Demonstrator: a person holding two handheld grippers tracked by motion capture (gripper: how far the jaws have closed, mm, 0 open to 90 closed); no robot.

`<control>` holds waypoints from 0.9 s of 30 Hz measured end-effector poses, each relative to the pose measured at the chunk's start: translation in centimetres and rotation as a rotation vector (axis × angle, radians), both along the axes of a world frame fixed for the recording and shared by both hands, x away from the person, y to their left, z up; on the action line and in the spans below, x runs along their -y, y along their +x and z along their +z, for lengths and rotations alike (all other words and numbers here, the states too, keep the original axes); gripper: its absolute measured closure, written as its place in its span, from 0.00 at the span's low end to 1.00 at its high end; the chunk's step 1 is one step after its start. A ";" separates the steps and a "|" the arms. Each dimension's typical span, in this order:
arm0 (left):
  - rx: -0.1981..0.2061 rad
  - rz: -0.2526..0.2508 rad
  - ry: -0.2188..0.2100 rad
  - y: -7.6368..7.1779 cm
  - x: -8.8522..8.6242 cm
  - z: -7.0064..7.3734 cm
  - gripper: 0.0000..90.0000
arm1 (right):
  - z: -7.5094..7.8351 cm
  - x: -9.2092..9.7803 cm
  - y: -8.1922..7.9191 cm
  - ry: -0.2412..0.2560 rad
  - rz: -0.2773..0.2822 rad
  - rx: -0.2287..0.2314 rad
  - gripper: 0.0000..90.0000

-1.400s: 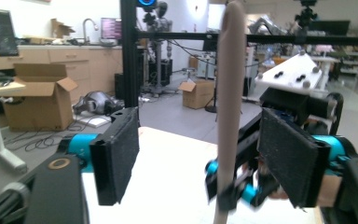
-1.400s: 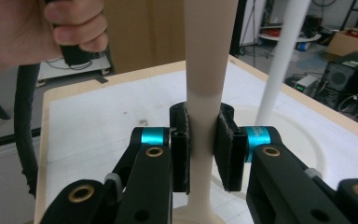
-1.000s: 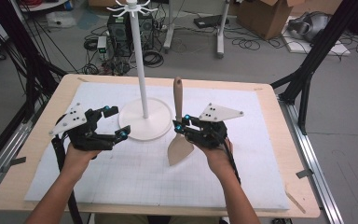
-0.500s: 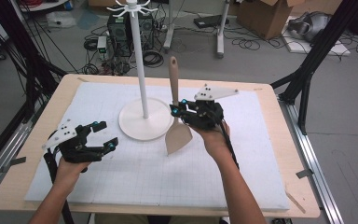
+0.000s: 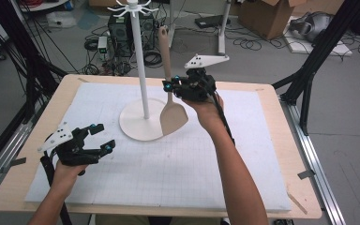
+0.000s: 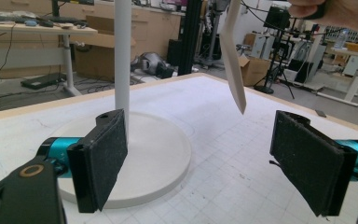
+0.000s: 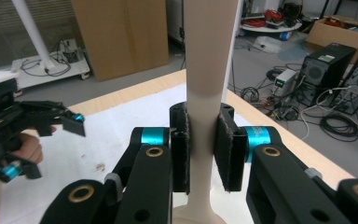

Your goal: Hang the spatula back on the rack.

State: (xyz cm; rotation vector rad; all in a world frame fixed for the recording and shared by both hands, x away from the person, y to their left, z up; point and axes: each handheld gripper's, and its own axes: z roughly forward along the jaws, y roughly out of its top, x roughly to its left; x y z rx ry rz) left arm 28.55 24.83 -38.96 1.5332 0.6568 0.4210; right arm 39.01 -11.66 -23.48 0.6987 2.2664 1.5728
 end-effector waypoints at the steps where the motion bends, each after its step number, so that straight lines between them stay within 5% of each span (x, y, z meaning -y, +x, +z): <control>1: 0.000 -0.001 0.000 0.0 0.0 0.0 0.21 | 0.3 -0.1 0.3 -0.005 -0.001 0.001 0.87; 27: 0.001 -0.005 -0.010 0.0 -0.4 -0.1 0.21 | 3.2 -2.5 3.8 -0.045 0.033 -0.047 0.87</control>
